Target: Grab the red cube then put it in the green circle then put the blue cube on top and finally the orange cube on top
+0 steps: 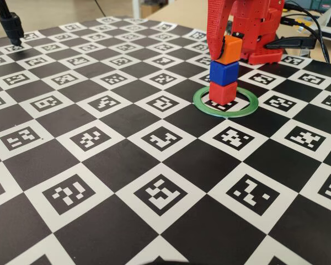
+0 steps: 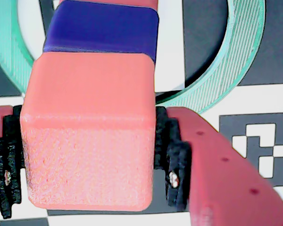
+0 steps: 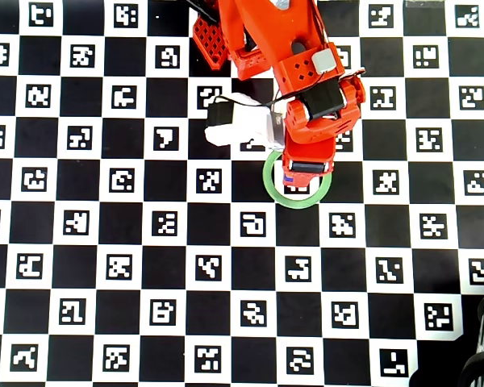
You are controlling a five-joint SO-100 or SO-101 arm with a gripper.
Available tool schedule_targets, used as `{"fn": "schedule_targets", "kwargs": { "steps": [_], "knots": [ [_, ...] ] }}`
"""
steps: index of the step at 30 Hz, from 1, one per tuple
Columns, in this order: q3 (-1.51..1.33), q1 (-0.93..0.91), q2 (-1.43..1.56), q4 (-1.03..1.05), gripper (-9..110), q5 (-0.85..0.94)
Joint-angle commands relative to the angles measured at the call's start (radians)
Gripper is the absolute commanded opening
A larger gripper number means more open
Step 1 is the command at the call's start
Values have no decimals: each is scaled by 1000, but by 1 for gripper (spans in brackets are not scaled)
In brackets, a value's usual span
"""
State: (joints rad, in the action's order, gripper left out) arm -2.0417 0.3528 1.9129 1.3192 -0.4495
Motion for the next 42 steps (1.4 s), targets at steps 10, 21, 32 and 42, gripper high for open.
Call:
{"fn": "schedule_targets", "kwargs": {
  "steps": [10,21,32,42],
  "knots": [
    [5,12,57,12,24,20],
    [8,20,61,28,29,52],
    [55,23,69,52,30,77],
    [114,29,78,94,31,77]
  ]
}}
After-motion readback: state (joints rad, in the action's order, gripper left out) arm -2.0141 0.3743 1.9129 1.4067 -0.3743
